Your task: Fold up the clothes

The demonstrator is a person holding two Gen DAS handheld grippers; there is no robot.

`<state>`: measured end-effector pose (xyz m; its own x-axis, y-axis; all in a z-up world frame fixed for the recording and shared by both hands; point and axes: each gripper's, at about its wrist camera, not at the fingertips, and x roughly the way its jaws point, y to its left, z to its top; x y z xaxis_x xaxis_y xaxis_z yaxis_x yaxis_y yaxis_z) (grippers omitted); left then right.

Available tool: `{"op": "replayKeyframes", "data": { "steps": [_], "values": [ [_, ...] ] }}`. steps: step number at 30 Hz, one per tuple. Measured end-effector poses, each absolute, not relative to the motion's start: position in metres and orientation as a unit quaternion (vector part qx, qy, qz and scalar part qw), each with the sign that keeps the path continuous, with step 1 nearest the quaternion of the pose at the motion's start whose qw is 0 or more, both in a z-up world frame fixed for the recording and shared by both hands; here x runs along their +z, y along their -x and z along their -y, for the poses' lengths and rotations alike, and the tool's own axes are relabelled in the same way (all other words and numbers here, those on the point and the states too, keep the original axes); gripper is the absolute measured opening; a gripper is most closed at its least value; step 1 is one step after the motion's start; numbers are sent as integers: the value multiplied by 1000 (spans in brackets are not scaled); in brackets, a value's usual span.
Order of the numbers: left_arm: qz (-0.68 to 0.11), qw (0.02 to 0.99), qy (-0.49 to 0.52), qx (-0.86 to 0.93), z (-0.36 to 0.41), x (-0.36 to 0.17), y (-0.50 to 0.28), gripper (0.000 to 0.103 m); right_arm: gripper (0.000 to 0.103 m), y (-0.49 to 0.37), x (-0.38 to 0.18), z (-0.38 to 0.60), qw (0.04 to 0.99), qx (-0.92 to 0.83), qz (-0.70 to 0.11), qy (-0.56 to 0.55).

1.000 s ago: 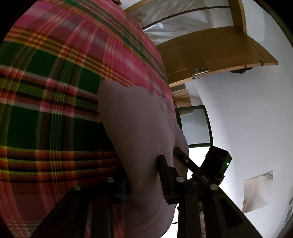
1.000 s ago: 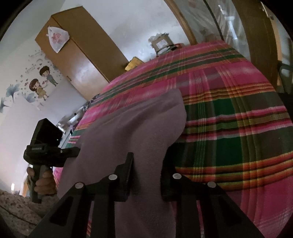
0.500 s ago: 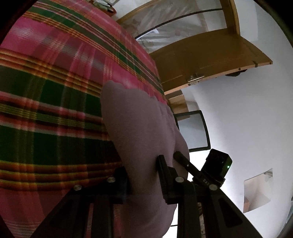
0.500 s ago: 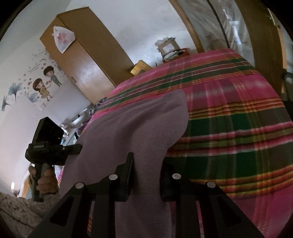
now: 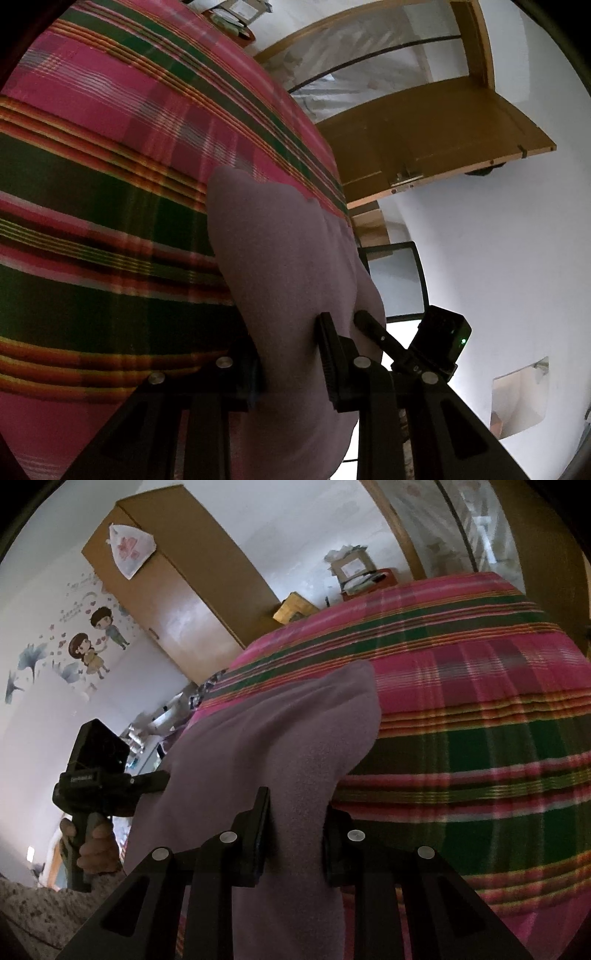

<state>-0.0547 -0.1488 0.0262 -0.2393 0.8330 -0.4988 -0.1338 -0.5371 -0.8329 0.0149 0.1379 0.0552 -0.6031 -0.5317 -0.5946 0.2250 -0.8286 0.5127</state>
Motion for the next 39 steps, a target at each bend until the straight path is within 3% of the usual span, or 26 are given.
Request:
{"op": "replayKeyframes", "data": {
  "steps": [31,37,39],
  "values": [
    [372,290,512,718,253,14,77,28,19,48,54,-39,262,-854,179,-413],
    [377,291,515,713,255,11,80,28,25,49,47,-46,228,-855,167,-436],
    [375,292,515,713,254,10,80,28,34,50,42,-48,220,-853,166,-443]
  ]
}}
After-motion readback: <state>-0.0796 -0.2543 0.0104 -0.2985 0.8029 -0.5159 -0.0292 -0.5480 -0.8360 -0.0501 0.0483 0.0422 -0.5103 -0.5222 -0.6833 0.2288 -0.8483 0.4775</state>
